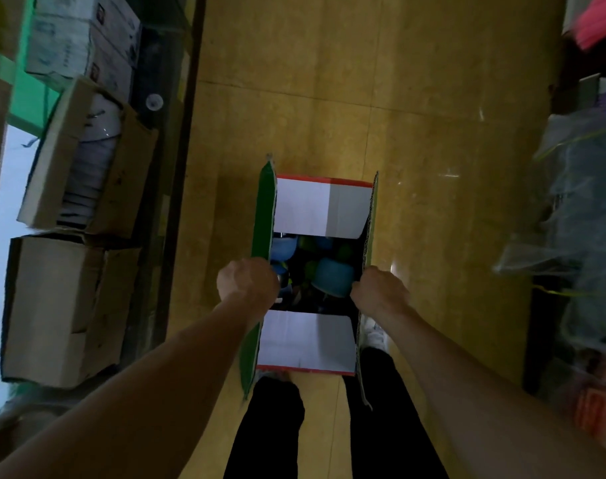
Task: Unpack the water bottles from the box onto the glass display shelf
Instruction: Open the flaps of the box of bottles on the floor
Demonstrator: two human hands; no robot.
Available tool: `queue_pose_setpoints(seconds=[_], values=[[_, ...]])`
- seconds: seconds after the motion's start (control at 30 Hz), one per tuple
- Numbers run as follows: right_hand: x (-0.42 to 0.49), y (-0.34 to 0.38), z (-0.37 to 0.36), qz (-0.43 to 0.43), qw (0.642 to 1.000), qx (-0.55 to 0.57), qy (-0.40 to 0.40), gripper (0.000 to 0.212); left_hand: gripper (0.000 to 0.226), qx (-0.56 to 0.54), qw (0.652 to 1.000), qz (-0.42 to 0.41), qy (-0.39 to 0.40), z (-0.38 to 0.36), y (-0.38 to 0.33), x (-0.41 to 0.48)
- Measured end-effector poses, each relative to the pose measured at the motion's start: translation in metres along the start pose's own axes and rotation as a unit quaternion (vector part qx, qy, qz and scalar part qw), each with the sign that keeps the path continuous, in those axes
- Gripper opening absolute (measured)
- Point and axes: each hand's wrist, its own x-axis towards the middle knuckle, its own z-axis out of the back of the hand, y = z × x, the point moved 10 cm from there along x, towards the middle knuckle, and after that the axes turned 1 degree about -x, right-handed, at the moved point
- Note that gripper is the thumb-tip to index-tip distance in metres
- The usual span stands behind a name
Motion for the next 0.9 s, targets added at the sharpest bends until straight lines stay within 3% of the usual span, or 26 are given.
queue_pose_setpoints(seconds=[0.33, 0.43, 0.6, 0.9], values=[[-0.002, -0.014, 0.026, 0.037, 0.999, -0.009, 0.036, 0.022, 0.018, -0.062, 0.994, 0.08, 0.03, 0.002, 0.01, 0.007], [0.004, -0.014, 0.044, 0.052, 0.998, 0.005, 0.041, 0.009, 0.019, -0.076, 0.993, 0.087, 0.022, 0.022, 0.001, 0.006], [0.012, -0.02, 0.08, 0.071, 0.996, 0.021, 0.048, 0.03, 0.016, -0.1, 0.99, 0.098, 0.022, 0.055, -0.012, 0.007], [0.018, -0.035, 0.156, 0.09, 0.995, 0.027, 0.021, 0.025, 0.024, -0.099, 0.99, 0.097, -0.013, 0.136, -0.042, 0.01]])
